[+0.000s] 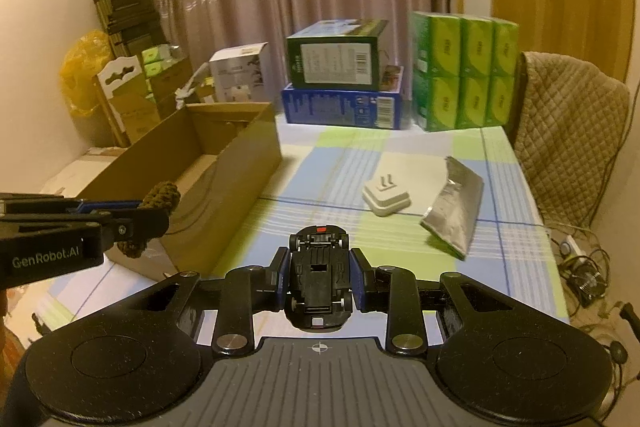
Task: Organize objects
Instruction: 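Carry the hair tie and the toy car toward the cardboard box with both tools, then open the left tool to drop the hair tie into the box while the right tool holds the car, then lower the black toy car into the cardboard box with the right tool, then withdraw both tools from the box and move toward the plug and foil bag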
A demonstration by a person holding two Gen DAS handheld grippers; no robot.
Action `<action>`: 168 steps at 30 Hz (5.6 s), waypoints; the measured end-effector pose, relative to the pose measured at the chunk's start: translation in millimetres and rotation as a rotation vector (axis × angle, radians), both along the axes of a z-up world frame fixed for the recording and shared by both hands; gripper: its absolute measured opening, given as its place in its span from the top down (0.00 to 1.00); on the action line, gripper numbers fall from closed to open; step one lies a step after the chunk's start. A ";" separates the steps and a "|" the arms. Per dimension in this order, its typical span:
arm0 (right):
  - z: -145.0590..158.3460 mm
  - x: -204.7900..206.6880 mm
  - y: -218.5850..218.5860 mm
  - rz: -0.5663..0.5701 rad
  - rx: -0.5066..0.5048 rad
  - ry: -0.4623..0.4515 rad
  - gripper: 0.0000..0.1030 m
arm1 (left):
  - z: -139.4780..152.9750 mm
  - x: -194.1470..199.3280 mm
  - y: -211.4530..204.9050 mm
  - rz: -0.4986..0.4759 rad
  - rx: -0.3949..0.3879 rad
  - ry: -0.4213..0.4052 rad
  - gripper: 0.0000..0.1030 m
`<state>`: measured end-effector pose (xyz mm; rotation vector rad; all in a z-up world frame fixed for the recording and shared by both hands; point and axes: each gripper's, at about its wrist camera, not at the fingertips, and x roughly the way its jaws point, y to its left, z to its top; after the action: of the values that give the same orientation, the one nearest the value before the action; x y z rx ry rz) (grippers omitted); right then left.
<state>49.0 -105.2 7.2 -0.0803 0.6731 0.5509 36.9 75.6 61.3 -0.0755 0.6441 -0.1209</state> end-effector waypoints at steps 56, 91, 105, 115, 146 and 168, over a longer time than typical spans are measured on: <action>-0.4 90.3 188.9 0.221 0.118 0.129 0.73 | -14.8 63.2 221.6 0.238 0.023 0.072 0.57; -9.4 95.1 176.1 0.166 0.213 0.175 0.35 | -19.0 47.4 221.2 0.261 0.002 0.072 0.42; 2.8 63.2 120.4 0.093 0.209 0.163 0.35 | -2.5 23.1 186.3 0.261 0.002 0.061 0.25; 15.5 48.9 72.1 0.024 0.221 0.140 0.33 | 12.2 11.0 150.9 0.238 0.007 0.034 0.12; 1.3 61.9 -113.6 -0.335 0.254 0.149 0.30 | 10.2 53.9 2.3 0.005 0.012 -0.006 0.01; -87.2 207.9 -135.9 -0.320 0.204 0.274 0.30 | -78.3 205.2 -54.5 -0.118 0.121 0.127 0.01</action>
<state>256.9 -241.1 -80.0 0.2944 0.8724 0.3211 242.0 21.1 -17.0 0.0722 0.7816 -0.1914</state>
